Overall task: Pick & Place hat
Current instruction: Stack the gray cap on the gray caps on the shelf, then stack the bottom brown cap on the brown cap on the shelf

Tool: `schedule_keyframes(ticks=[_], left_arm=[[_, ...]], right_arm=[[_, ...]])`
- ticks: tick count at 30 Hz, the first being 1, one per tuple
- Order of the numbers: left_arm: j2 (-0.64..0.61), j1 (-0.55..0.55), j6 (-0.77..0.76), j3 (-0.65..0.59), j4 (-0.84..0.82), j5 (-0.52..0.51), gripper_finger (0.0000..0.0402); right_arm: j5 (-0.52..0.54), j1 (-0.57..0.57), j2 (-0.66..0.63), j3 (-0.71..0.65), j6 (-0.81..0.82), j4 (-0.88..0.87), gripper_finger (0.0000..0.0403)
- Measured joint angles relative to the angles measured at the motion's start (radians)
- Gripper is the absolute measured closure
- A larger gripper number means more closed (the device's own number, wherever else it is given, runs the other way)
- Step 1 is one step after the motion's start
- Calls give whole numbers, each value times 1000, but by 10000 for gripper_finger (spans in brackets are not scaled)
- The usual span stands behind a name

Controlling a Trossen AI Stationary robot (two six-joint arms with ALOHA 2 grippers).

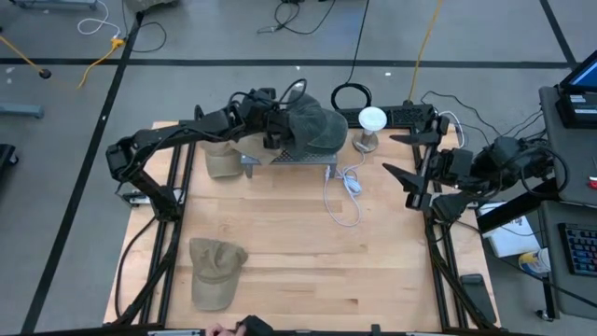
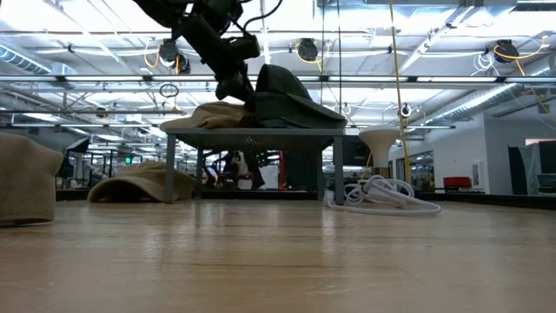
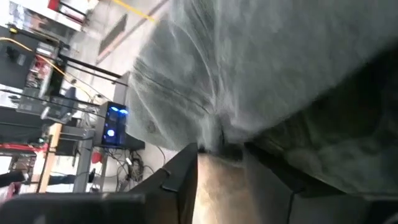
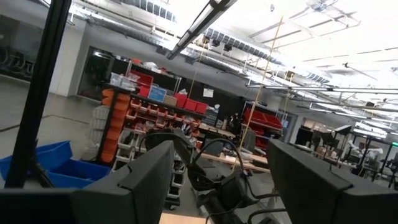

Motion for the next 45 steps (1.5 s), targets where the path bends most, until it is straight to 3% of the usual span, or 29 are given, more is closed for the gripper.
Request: schedule_keyframes(ticks=[5, 13, 25, 33, 37, 41, 45], left_arm=[[-11, -24, -34, 0, -18, -33, 252], [-121, -99, -116, 1, -35, -188, 250], [-301, -300, -709, 0, -469, -169, 250], [-395, -427, -970, 1, -681, 106, 250], [-427, -441, -1104, 1, -779, 308, 250], [-437, -441, -1154, 1, -853, 522, 250], [-436, -462, -1127, 0, -975, 594, 249]], right_arm=[[0, 0, 0, 0, 5, -11, 151], [0, 0, 0, 0, 10, -46, 151], [0, 0, 0, 0, 75, -69, 151], [0, 0, 3, 0, 133, -144, 151], [-2, 0, 5, -1, 156, -174, 151], [-2, 0, 10, -1, 163, -187, 151], [-3, 0, 19, -1, 163, -193, 151]])
